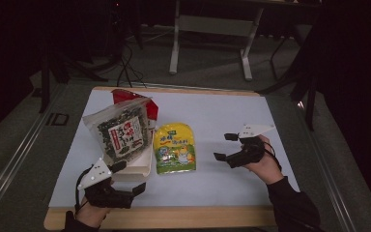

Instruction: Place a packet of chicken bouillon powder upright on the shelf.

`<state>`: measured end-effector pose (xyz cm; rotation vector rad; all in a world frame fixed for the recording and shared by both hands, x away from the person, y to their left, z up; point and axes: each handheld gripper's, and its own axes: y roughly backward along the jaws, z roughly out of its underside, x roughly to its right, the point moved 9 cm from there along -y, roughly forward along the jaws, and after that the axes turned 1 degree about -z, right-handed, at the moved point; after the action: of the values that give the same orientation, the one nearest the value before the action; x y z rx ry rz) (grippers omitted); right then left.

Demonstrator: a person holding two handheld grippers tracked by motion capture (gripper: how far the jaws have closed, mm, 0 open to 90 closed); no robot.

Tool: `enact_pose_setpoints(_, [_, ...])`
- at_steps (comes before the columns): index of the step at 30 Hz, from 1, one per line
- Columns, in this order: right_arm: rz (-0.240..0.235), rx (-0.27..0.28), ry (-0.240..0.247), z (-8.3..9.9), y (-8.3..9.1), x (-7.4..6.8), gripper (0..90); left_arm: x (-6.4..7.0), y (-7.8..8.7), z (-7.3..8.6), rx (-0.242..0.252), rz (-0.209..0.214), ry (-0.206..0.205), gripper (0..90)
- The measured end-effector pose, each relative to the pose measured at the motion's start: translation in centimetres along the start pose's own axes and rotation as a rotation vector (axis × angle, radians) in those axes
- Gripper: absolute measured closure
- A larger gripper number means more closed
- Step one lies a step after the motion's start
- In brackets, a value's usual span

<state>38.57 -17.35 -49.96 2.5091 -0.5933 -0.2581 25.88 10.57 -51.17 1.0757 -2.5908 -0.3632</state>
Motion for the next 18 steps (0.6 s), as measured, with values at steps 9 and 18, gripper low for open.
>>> enact_pose_setpoints(9, [0.057, -0.042, 0.037, -0.5, -2.9, 1.6, 19.5, 1.1, -1.9, 0.9, -0.018, 0.044, -0.055, 2.4])
enact_pose_setpoints(18, [0.049, -0.068, 0.022, -1.3, -5.9, 2.9, 23.0, 2.4, -2.1, 1.4, -0.011, 0.095, -0.108, 2.4])
